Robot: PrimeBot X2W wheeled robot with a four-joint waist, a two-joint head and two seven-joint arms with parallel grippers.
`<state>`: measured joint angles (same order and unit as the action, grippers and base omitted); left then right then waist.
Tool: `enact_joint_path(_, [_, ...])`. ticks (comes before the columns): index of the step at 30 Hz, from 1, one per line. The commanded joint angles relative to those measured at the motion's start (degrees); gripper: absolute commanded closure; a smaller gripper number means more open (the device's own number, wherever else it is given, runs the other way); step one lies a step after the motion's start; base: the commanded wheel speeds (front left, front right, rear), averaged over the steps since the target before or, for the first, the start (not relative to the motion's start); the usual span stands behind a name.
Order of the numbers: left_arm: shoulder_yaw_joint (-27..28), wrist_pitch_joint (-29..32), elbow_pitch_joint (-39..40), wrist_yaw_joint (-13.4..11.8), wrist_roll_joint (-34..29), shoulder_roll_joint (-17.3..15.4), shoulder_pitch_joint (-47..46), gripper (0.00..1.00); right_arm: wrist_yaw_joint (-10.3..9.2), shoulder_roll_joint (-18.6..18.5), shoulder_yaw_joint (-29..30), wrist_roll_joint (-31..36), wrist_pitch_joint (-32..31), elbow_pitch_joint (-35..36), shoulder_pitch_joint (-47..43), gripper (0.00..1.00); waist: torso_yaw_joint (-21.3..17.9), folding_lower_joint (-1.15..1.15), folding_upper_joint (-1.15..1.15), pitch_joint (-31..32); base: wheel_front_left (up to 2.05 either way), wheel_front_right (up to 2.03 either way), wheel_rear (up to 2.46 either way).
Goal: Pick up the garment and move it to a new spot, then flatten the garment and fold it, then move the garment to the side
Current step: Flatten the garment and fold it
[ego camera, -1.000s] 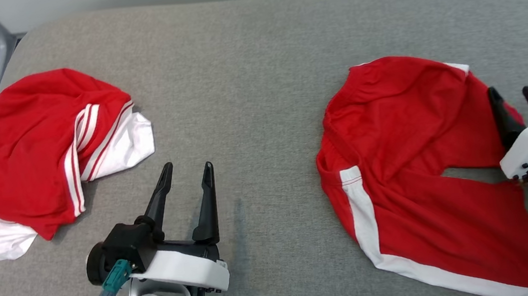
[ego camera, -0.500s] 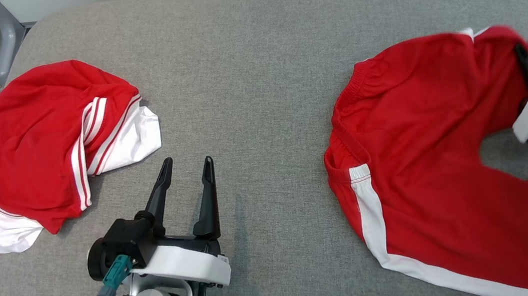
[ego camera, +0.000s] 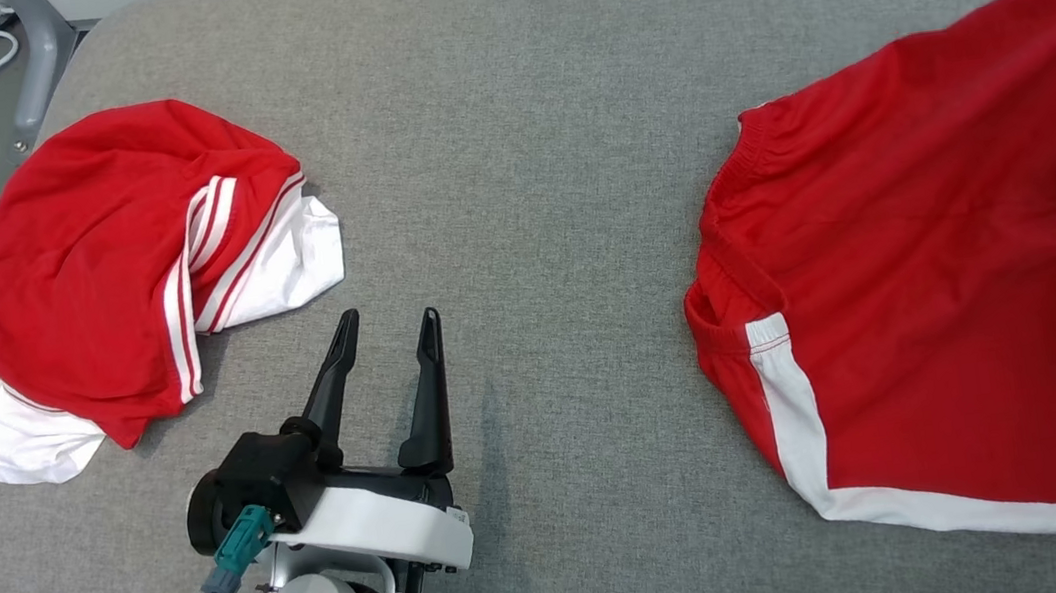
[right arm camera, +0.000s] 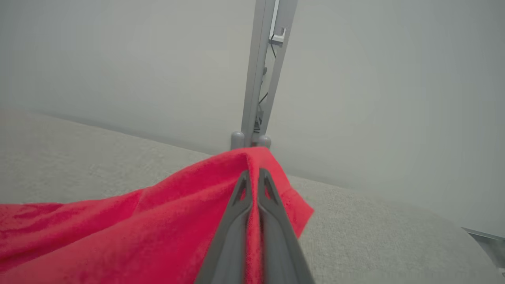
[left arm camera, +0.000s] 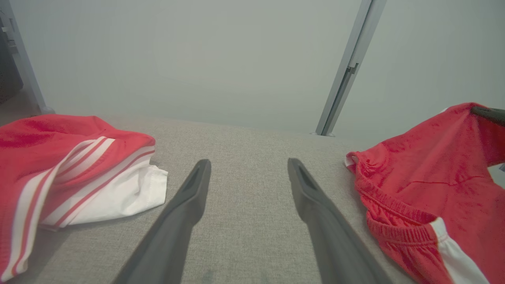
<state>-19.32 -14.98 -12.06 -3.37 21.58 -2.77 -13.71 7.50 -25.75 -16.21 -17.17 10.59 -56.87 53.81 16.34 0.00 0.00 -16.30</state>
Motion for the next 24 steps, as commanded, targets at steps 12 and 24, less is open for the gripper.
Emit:
enact_joint_path(12, [1.14,-0.23,-0.50,0.09,-1.04,-0.23,0.54,0.00,-0.02,6.26,-2.11,-4.30,3.18,-5.19,-5.43,0.00,-4.33,0.00,0.00,3.90,0.00,0.00,0.00])
enact_joint_path(24, [0.41,-0.22,-1.40,0.84,-1.30,-0.21,2.39,0.00,-0.02,10.20,-0.42,-9.80,4.69,13.63,-21.27,0.00,-13.37,0.00,0.00,8.97,0.00,0.00,0.00])
